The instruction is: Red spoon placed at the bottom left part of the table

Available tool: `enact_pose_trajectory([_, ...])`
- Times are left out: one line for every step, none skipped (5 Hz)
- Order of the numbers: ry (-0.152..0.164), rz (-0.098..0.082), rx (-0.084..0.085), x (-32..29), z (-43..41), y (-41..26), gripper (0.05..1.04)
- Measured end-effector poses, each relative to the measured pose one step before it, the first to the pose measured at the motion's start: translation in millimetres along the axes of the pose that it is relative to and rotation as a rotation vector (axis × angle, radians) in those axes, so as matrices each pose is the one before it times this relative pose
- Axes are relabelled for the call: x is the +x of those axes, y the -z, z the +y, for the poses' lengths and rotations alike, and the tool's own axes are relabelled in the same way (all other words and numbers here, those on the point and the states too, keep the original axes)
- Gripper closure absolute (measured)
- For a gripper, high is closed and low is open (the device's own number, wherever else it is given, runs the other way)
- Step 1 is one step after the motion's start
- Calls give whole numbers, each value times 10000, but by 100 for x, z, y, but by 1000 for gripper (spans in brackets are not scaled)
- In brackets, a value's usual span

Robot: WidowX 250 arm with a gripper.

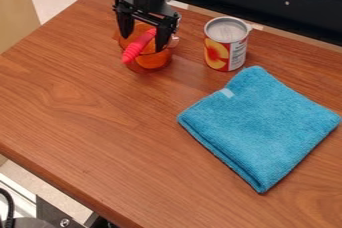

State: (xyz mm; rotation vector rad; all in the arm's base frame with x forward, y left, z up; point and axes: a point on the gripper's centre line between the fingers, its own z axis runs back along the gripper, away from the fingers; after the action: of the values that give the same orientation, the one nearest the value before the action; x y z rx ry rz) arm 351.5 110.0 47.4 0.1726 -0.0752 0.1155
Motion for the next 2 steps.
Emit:
enact_pose_trajectory([46, -122, 29, 184, 53, -56, 130])
enact_pose_trajectory([139, 73, -41, -48, -124, 435, 390])
